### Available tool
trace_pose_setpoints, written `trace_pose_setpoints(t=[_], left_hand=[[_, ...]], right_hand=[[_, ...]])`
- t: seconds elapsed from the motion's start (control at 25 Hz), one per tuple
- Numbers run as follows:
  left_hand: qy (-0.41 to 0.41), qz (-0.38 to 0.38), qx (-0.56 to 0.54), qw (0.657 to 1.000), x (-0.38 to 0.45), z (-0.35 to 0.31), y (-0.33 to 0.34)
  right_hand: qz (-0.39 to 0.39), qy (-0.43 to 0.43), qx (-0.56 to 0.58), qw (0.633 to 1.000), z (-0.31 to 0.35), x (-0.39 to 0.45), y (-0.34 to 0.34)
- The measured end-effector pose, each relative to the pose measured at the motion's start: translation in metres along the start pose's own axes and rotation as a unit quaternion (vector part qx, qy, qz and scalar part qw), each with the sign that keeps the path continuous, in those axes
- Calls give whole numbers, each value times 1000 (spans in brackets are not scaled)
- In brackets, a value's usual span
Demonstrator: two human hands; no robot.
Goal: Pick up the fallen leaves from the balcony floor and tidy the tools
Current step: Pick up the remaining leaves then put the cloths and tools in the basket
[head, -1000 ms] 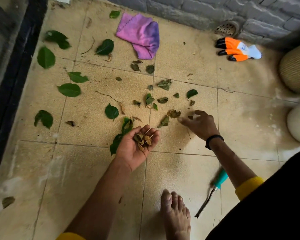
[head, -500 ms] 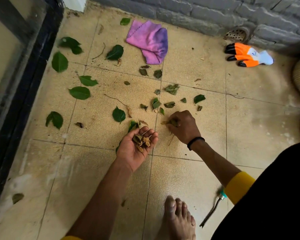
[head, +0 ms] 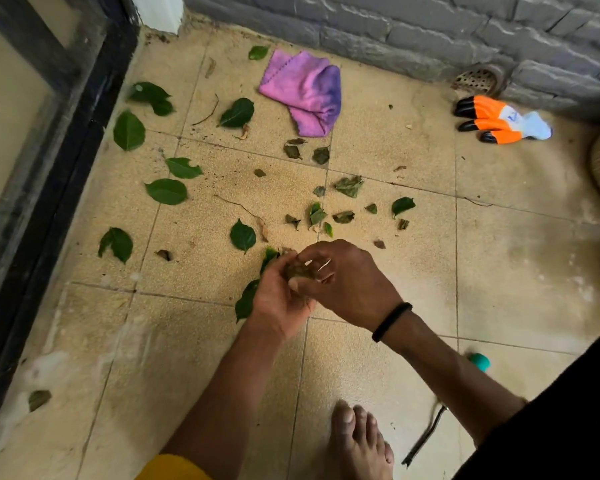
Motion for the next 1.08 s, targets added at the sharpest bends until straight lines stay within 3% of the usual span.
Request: trace_pose_setpoints(t=[0.16,0.24,0.36,0.44,0.64,0.8,1.08], left_hand=[[-3,41,-40,998,8,-3,-2],[-10,42,-40,998,10,-3,-7],[-4,44,-33,998,10,-8,-7],[7,46,-38,998,12,-14,-7],[41,51,-47,997,8,-33,0],[59,57,-39,996,7,-46,4],[87,43,-35,995,4,-58,-10]], right_hand=[[-146,24,29,989,-37,22,-62],[-176,111,-18,978,-91,45,-95],[-99,241,-77,962,-162,73,-116],[-37,256,-77,963,-176,88,-110],[35,141,-136,980,-128,132,-74],[75,40,-260,962,-98,161,-43],[32,-82,-240,967,-83,153,-16]])
Point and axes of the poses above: each hand's wrist, its own x-axis towards the middle knuckle, its own y-axis out of the palm, z = x × y, the point moved 6 cm from there along x, towards the middle knuckle, and after that the axes turned 1 degree about -x, right-handed, at the moved point
